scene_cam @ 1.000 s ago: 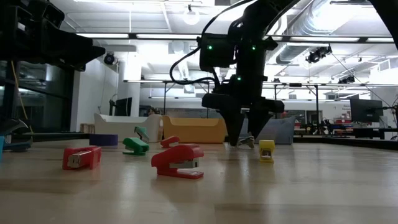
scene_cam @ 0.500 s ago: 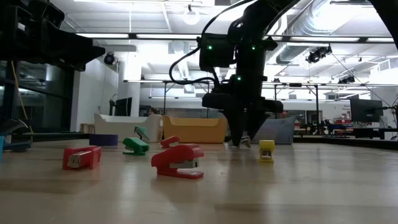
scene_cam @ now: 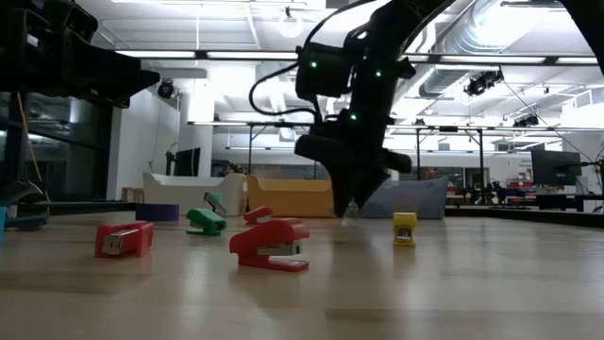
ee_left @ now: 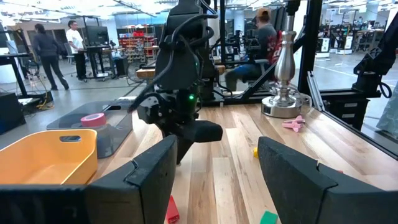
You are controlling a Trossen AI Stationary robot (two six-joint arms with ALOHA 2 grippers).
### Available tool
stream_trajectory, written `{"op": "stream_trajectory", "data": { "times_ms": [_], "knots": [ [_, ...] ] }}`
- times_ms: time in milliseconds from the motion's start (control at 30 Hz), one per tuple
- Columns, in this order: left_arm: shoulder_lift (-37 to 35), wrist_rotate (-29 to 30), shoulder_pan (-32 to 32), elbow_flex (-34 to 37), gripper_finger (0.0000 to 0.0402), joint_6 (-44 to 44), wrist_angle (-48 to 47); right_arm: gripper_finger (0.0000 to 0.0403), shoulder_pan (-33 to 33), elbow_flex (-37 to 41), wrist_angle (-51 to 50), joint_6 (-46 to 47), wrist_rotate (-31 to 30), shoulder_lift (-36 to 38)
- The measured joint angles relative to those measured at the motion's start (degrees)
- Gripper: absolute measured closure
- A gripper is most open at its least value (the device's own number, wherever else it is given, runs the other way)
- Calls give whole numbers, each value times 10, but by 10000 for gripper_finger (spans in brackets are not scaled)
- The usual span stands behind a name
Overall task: Pick and place Stapler, Stapler remover, tape
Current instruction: Put the white staple remover into the orange bin
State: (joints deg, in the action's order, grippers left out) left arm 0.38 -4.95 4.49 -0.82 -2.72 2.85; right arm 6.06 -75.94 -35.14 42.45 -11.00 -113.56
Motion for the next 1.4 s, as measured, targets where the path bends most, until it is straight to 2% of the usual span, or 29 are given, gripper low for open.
{"op": "stream_trajectory", "data": {
  "times_ms": [433, 767, 933, 1400],
  "knots": [
    [0, 0, 0, 0, 181, 0, 0, 303, 19, -1, 111, -101, -4, 8],
    [0, 0, 0, 0, 181, 0, 0, 303, 34, -57, 97, -170, -12, 9],
    [0, 0, 0, 0, 181, 0, 0, 303, 50, -92, 61, -209, -34, 9],
    [0, 0, 0, 0, 181, 0, 0, 303, 136, -128, 44, -308, -47, 9]
  ]
}}
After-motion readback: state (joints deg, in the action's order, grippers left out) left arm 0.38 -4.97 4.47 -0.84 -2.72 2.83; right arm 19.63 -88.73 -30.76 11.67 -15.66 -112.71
